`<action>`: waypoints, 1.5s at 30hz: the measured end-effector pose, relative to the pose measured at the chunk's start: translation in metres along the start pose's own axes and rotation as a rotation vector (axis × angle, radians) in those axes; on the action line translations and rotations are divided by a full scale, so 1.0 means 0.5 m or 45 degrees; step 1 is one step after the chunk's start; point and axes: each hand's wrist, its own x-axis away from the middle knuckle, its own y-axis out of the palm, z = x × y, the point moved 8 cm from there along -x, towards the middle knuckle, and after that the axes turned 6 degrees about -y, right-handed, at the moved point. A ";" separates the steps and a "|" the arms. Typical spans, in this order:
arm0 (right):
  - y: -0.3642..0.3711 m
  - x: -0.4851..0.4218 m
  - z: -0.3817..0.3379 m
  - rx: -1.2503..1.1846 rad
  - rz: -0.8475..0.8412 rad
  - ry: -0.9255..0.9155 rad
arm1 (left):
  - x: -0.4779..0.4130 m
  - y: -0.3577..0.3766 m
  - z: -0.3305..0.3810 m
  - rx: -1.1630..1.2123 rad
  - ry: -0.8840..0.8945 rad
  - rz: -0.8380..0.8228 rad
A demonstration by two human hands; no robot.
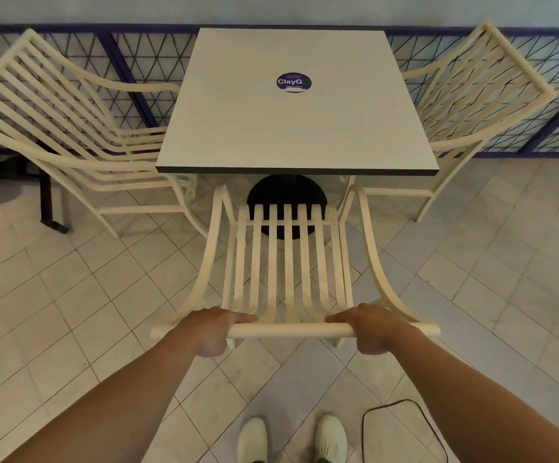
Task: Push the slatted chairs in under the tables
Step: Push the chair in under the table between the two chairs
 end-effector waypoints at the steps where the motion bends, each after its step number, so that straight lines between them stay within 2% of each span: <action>1: 0.000 0.004 0.001 -0.013 0.000 0.009 | 0.003 0.000 -0.001 0.008 0.006 -0.018; 19: 0.005 0.024 0.010 0.032 0.026 0.071 | 0.013 -0.001 -0.005 -0.050 0.021 0.003; 25: 0.012 0.032 0.001 0.019 -0.021 0.017 | 0.014 0.010 -0.014 -0.052 0.032 -0.008; 34: 0.022 0.041 0.043 0.026 -0.023 0.091 | 0.023 0.024 -0.028 -0.031 -0.002 -0.002; 45: -0.016 -0.018 0.060 -0.014 0.029 0.077 | -0.026 -0.045 -0.037 -0.067 0.005 -0.004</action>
